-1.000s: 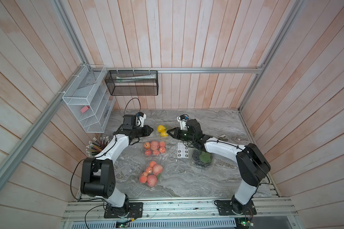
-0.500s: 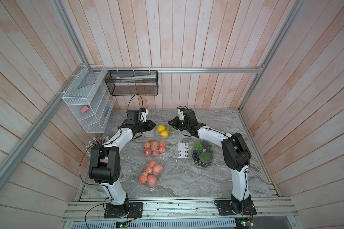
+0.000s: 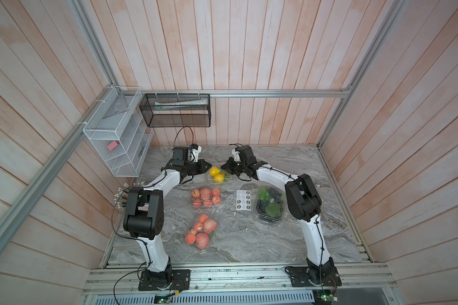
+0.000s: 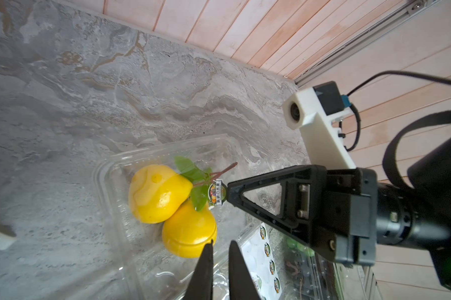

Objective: Label fruit boxes
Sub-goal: Stick the label on the fruit box.

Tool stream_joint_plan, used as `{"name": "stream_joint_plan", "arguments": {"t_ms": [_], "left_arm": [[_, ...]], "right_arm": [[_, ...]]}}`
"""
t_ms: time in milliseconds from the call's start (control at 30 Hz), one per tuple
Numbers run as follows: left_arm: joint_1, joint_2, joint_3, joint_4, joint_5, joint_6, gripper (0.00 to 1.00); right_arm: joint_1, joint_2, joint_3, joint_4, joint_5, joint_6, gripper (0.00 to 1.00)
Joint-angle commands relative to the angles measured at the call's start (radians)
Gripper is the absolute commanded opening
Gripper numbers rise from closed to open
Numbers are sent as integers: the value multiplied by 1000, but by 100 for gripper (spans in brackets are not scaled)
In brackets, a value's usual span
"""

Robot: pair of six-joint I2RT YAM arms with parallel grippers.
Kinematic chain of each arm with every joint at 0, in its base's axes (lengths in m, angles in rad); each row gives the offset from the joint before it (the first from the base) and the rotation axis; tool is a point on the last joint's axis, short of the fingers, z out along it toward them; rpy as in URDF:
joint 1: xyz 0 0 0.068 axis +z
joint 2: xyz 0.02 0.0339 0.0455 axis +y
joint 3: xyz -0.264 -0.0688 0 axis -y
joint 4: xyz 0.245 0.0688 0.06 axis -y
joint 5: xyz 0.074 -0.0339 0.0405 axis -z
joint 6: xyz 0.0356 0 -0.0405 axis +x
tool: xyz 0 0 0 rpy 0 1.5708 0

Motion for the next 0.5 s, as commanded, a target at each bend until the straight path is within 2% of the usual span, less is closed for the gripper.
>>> {"name": "stream_joint_plan", "arguments": {"t_ms": [0,467], "left_arm": [[-7,35,21,23,28,-5,15],[-34,104,60,28,48,-18,14]], "right_arm": [[4,27,37,-51,-19,6,4],[7,46,50,-120,-15,-1,2]]}}
